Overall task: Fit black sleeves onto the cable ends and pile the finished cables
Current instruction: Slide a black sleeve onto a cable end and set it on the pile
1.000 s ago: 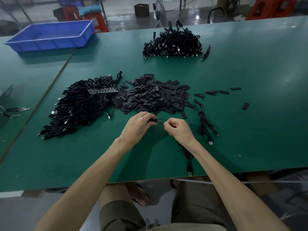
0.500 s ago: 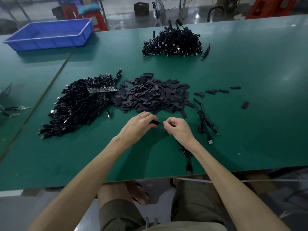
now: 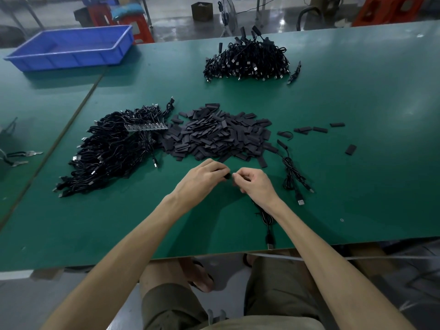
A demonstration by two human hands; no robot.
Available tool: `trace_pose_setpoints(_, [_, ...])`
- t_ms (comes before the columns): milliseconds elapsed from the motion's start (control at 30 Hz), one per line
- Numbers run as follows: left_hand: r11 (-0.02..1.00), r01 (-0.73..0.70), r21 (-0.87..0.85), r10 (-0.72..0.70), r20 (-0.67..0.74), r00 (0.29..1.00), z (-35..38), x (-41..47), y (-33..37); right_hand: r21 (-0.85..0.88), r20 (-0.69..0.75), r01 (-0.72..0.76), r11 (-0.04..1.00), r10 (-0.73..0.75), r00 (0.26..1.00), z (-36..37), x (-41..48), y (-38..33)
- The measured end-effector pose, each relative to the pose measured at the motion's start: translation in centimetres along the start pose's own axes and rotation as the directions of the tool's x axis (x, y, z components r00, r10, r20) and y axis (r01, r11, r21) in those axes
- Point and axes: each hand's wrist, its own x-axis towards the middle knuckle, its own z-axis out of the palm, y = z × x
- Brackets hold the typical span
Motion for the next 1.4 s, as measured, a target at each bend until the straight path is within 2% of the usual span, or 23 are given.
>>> trace_pose_setpoints(200, [1.000, -0.008, -0.002, 0.008, 0.019, 1.000, 0.1, 0.4, 0.5, 0.002, 0.014, 0.002, 1.000, -0.002, 1.000, -0.2, 0.2, 0.2])
trace_pose_setpoints(300, [0.997, 0.071, -0.018, -0.069, 0.093, 0.993, -0.1, 0.5, 0.3, -0.014, 0.009, 0.016, 1.000, -0.016, 1.000, -0.1, 0.2, 0.3])
trace_pose_setpoints(433, [0.998, 0.053, 0.020, -0.056, 0.185, 0.981, 0.2, 0.7, 0.3, -0.020, 0.037, 0.027, 0.999, -0.026, 0.999, -0.2, 0.3, 0.5])
trace_pose_setpoints(700, [0.996, -0.039, 0.080, 0.026, 0.157, 0.987, 0.2, 0.9, 0.8, -0.078, 0.030, 0.057, 0.995, -0.055, 0.998, 0.0, 0.6, 1.0])
trace_pose_setpoints(1033, [0.996, -0.082, 0.047, 0.076, 0.120, 0.990, 0.0, 0.0, 0.8, 0.050, 0.055, 0.079, 0.996, -0.081, 0.995, -0.1, 0.7, 1.2])
trace_pose_setpoints(1400, [0.999, -0.004, -0.045, 0.009, 0.109, 0.994, 0.1, 0.2, 0.7, 0.123, 0.127, 0.032, 0.992, -0.048, 0.991, -0.6, 0.8, 0.7])
